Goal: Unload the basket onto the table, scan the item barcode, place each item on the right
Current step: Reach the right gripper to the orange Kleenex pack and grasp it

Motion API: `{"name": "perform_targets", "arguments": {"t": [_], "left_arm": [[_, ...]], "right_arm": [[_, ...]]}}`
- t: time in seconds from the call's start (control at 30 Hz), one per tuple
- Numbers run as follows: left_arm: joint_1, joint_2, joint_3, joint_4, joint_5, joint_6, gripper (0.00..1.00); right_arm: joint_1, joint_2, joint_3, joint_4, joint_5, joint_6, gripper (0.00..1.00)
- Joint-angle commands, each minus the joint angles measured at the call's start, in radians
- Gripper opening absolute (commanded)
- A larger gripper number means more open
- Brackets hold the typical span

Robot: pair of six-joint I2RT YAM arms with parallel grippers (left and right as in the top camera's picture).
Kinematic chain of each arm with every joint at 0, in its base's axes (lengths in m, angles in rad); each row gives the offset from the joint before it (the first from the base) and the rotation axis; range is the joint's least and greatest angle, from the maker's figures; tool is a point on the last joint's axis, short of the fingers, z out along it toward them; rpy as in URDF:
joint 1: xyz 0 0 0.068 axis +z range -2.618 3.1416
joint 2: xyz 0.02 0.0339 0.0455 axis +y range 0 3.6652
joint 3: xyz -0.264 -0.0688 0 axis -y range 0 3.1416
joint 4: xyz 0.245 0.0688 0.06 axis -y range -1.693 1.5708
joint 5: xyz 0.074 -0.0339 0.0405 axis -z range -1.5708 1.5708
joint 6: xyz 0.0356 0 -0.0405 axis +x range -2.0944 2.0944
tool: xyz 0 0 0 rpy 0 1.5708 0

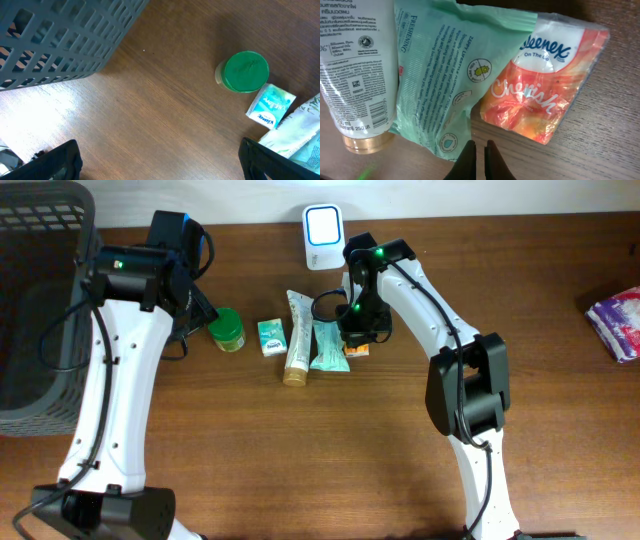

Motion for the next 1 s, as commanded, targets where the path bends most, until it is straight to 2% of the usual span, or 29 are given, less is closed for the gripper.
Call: {"name": "perform_targets", "arguments": {"t": [0.0, 0.47, 0.7, 0.97], "left_arm": [[0.001, -0.003, -0.001, -0.002, -0.011, 0.013, 0.99], [0.001, -0.003, -0.001, -0.002, -0.011, 0.012, 0.99], [0.001, -0.003, -0.001, -0.002, -0.011, 0.013, 0.99], [0.001, -0.003, -0.001, -0.002, -0.011, 0.012, 0.99]], "right_arm": [[0.024, 0.003, -0.005, 0.0, 0.015, 0.013, 0.04], [0.164, 0.003, -0.027, 0.124, 0.009, 0.065, 0.04], [0.084, -0.006, 0.101, 0.032, 0.03, 0.061, 0.04], [0.023, -0.002, 0.033, 0.002, 0.135, 0.061, 0.04]]}}
